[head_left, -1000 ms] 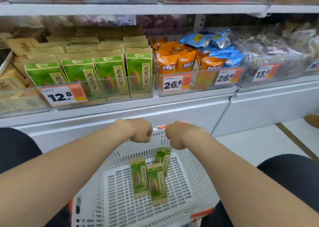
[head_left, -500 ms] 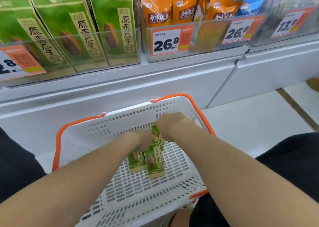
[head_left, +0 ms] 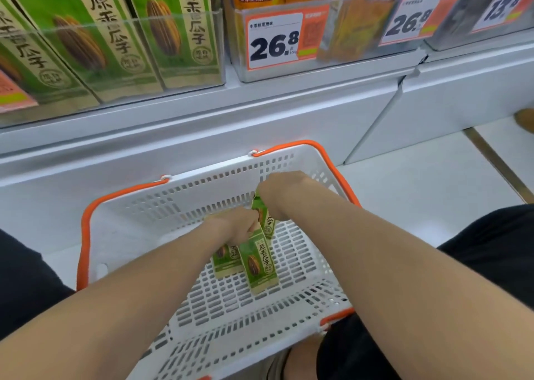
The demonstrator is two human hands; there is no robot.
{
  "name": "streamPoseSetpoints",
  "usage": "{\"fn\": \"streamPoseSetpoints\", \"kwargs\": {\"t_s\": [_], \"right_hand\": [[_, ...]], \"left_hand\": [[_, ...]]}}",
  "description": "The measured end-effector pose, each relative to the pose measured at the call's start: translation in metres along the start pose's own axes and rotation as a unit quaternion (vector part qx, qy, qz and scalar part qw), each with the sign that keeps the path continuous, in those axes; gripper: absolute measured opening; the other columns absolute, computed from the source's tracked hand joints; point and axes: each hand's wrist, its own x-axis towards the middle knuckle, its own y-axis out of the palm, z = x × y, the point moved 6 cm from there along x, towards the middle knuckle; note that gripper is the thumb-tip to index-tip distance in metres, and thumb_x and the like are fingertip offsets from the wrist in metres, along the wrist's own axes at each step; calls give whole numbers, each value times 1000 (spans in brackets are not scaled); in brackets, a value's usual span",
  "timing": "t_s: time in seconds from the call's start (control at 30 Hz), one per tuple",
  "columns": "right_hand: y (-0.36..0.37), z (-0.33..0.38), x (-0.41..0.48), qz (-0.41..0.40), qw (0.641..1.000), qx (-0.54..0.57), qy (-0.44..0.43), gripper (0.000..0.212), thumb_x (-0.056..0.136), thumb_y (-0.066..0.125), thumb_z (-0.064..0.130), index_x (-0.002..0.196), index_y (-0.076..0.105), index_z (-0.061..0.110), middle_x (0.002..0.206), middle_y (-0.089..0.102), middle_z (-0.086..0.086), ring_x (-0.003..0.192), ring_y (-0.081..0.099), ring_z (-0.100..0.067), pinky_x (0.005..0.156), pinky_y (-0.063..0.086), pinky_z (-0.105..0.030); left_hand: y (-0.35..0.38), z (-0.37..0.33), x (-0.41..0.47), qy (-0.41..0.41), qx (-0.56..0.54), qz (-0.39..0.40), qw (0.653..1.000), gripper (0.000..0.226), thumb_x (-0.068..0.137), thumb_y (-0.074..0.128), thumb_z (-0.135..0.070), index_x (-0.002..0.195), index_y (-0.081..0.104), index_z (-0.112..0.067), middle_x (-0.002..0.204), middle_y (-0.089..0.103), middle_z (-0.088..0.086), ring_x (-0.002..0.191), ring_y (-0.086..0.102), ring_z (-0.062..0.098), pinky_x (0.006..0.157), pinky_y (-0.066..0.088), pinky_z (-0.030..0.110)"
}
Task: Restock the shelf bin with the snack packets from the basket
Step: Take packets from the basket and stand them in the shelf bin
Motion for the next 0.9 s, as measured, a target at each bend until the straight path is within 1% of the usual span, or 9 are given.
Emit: {"fn": "streamPoseSetpoints", "kwargs": {"t_s": [0.17,0.23,0.3,0.4,0.5,0.6,0.67,0.77,0.9], "right_hand": [[-4,3,-6,-3,1000,3,-4,33,100,59,11,133,57,13,117,60,-4,99,55,-24,79,44,-37],[-6,1,-11,-4,1000,7,1,30,100,57,7,130,58,13,116,60,-3,96,56,-23,79,44,-35],[-10,-3,-16,-6,1000,20,9,33,100,55,6,132,57,13,119,61,-4,98,57,-23,81,45,-34],[-18,-7,-26,-30,998,46,12,39,101,55,6,140,54,10,135,60,-9,119,61,-28,94,52,-39],[-31,-14,-36,-79,986,144,26,46,101,56,11,143,39,6,133,60,-17,117,62,-36,85,52,-41],[-52,-18,-50,-129,947,294,14,49,95,64,20,134,36,11,122,63,-18,108,64,-36,82,54,-45],[-67,-13,-64,-145,895,423,-13,56,86,72,21,128,35,16,113,63,-14,99,68,-32,81,61,-51],[-90,0,-85,-170,822,540,-66,79,79,84,11,133,26,20,115,61,-12,97,69,-25,78,63,-42],[-127,13,-113,-244,781,561,-125,90,81,82,3,138,19,32,112,61,-12,90,70,-26,75,64,-43]], "left_hand": [[-12,-7,-13,18,-54,-38,998,6,99,57,-9,95,59,-13,82,56,1,71,48,20,72,47,41],[-28,-11,-22,18,-79,-81,993,30,102,56,-13,72,54,-14,72,53,2,65,46,19,65,42,36],[-48,-11,-35,24,-118,-134,984,38,104,55,-17,67,48,-17,68,51,0,63,46,18,63,39,34],[-75,-12,-61,50,-185,-219,957,28,109,51,-22,84,61,-20,83,64,-3,78,60,16,73,48,36],[-102,-15,-93,73,-202,-326,921,26,112,47,-22,88,56,-23,87,57,-5,87,57,22,74,38,35],[-130,-17,-128,87,-205,-443,868,24,112,47,-24,94,62,-21,87,60,-5,84,54,16,73,36,33],[-150,-17,-155,79,-197,-521,826,23,112,50,-28,99,68,-22,92,64,-5,86,52,10,75,36,20],[-182,-24,-199,81,-180,-608,769,19,108,58,-29,98,70,-18,90,66,-5,83,53,9,73,34,11],[-221,-39,-253,89,-123,-676,721,21,109,55,-30,100,65,-14,84,68,-2,73,61,21,64,41,34]]}}
